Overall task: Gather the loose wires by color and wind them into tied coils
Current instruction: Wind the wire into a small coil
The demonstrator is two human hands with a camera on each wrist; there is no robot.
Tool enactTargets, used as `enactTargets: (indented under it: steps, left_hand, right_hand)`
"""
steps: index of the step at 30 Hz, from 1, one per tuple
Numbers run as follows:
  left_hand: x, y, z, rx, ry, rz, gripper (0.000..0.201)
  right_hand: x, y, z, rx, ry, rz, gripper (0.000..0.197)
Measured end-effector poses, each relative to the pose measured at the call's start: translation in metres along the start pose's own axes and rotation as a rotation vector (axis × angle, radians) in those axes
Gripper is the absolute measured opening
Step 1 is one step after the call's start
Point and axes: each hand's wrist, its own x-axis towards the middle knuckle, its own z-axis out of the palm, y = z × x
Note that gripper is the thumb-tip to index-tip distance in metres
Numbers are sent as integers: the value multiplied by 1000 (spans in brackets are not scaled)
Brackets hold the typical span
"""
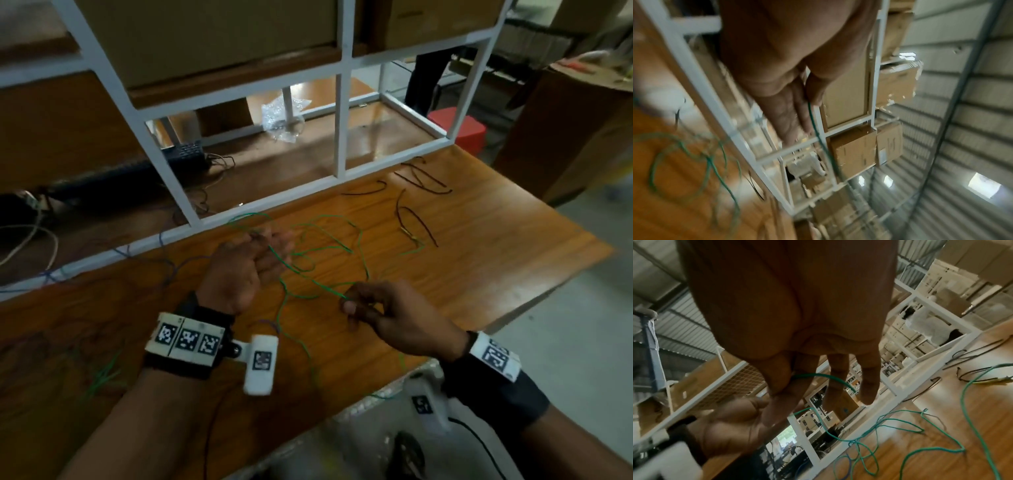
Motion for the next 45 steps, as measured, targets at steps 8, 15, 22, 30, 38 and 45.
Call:
enactTargets:
  steps: [8, 15, 22, 30, 38, 45]
  left_hand:
    - [-56, -37, 67, 1147, 378, 637, 40]
    - [-44, -66, 136, 736, -17, 633, 22]
    - [-43, -20, 147, 544, 175, 734, 14]
    - [-26, -64, 137, 512, 211, 617, 11]
    - [-51, -130, 157, 380, 89, 440, 33]
    - [-77, -145, 129, 536, 247, 516, 11]
  right_hand:
    - [-19, 39, -87, 344, -76, -33, 30]
    - [-3, 14, -121, 495, -38, -97, 21]
    - [-10, 11, -126, 874, -221, 30, 31]
    - [-24, 8, -111, 1429, -468, -19, 37]
    - [-12, -11, -99, 1592, -149, -50, 38]
    - [6, 10, -89, 946, 267, -202, 29]
